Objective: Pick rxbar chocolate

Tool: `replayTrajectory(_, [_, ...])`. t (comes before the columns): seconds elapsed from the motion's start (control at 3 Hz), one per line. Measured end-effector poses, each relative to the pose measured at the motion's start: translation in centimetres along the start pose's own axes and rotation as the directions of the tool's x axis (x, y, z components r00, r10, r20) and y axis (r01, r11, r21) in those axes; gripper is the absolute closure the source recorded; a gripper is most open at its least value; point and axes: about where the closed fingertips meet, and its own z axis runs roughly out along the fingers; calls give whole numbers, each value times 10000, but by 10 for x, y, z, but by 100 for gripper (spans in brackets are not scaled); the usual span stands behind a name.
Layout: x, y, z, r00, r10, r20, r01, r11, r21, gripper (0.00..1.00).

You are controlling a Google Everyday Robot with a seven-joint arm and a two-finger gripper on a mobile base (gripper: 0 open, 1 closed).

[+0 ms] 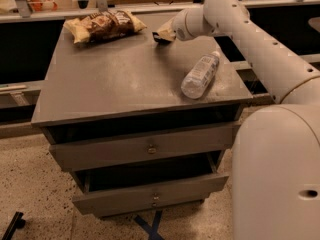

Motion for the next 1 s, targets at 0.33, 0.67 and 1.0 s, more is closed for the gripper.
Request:
replayTrajectory(0.33, [-19, 1, -15, 9973, -145, 723, 180, 9987, -470, 100])
replayTrajectory(0.67, [-49, 7, -36, 9857, 64, 1686, 158, 9914, -1300, 100])
replayTrajectory(1.0, [-76, 24, -67, 9798, 254, 1986, 237, 9702, -2411, 100])
